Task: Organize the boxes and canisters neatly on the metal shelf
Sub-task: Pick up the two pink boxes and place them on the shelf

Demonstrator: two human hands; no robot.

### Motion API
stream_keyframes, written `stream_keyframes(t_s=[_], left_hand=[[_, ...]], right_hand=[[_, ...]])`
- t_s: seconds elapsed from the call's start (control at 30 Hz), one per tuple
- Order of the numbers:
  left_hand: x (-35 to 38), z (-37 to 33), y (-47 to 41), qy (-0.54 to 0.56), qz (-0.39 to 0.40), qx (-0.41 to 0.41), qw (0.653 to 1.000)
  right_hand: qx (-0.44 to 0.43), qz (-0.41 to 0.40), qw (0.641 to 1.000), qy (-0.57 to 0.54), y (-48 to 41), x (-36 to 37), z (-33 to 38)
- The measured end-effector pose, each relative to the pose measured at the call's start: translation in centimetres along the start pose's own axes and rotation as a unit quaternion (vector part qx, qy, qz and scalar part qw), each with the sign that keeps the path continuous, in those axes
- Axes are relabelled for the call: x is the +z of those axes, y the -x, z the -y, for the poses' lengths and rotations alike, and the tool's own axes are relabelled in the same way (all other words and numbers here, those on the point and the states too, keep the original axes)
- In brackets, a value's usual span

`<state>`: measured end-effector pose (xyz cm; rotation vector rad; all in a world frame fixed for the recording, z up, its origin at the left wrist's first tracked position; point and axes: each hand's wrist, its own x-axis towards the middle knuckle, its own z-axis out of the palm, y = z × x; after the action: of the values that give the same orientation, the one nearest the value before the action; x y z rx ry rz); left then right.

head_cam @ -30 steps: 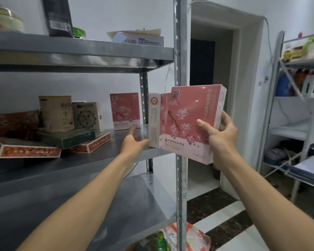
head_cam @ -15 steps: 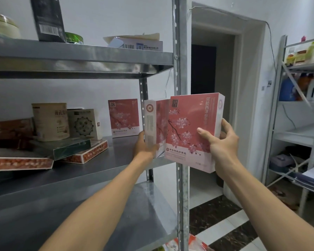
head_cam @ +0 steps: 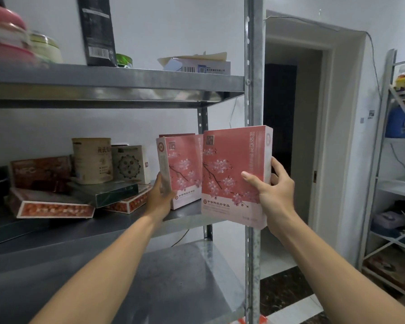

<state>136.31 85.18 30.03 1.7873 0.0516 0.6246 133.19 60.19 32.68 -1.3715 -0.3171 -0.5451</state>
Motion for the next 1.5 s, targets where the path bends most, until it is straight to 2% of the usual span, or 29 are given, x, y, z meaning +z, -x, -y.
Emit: stream_keyframes(t_s=[0.17, 0.6, 0.93, 1.03, 1.27, 1.4, 1.5], left_hand=[[-2.2, 0.3, 0.0, 0.013, -0.014, -0.003, 1.0], [-3.1, 1.7, -1.1, -0.002, -0.034, -0.02, 0.999], [-3.0, 1.3, -1.3, -0.011, -0.035, -0.007, 0.999], [-2.7, 0.9, -1.0, 0.027, -0.017, -0.003, 0.999], [-2.5, 1.2, -1.4, 0.035, -0.007, -0.011, 0.999], [-2.7, 1.6, -1.9, 0.008, -0.044, -0.028, 0.999], [-2.7, 2.0, -2.5, -0.031, -0.066, -0.031, 0.997]], right_hand=[[0.005, 0.04, 0.999, -0.026, -0.3, 2.1, -0.6], [0.094, 0.083, 0.989, -0.077, -2.7, 6.0, -3.2], [0.107, 0.113, 0.979, -0.133, -5.3, 7.4, -6.3], [0.097, 0.13, 0.975, -0.149, -5.7, 7.5, -7.0], [0.073, 0.173, 0.971, -0.145, -6.3, 8.2, -7.9], [0.058, 0.169, 0.979, -0.103, -6.7, 8.6, -8.3], [0.054, 0.156, 0.98, -0.114, -7.2, 8.7, -8.8]])
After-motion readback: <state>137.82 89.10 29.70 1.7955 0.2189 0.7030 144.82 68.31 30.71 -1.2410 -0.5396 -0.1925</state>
